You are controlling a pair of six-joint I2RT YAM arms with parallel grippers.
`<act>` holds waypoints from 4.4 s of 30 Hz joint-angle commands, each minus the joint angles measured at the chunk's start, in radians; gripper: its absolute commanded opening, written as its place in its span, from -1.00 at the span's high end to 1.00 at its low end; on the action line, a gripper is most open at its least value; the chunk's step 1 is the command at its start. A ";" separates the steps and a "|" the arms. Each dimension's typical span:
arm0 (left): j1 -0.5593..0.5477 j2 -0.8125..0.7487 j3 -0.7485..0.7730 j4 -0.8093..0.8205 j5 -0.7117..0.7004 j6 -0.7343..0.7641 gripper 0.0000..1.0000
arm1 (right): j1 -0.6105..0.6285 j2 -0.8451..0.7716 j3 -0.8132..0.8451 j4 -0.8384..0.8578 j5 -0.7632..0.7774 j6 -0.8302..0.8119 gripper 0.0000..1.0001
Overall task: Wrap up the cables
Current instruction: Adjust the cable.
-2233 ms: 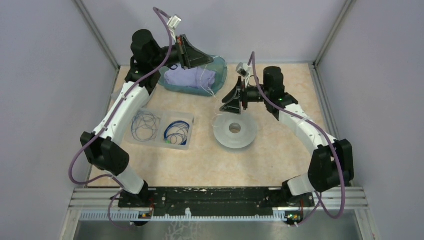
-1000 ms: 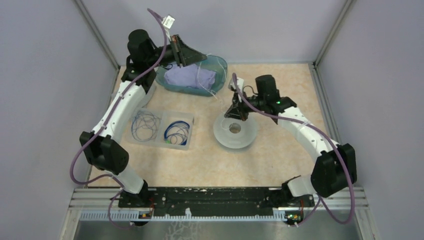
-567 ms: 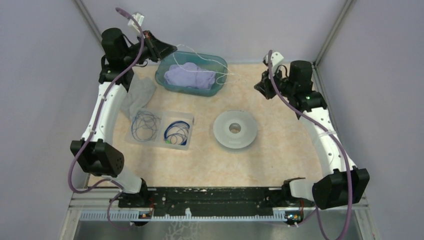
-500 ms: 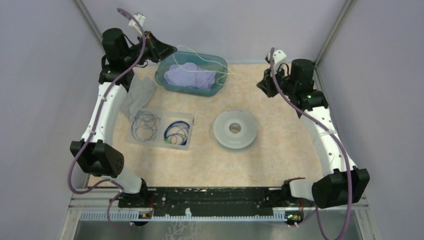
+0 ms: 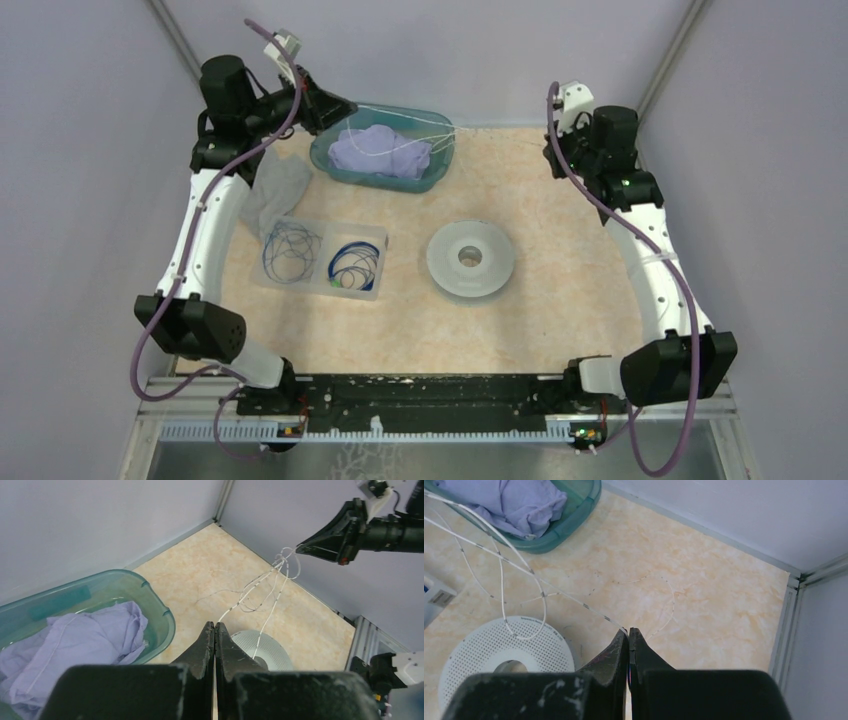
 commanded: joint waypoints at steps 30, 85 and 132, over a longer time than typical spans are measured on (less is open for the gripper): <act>-0.196 0.116 0.084 0.727 0.336 -0.804 0.99 | 0.135 0.182 -0.272 0.681 -0.815 0.499 -0.17; -0.196 0.054 0.095 0.945 0.443 -1.000 1.00 | 0.290 0.444 -0.334 1.101 -0.659 0.466 1.00; 0.084 -0.070 0.258 -0.181 -0.415 0.390 1.00 | -0.510 0.217 -0.004 0.394 -0.073 0.114 1.00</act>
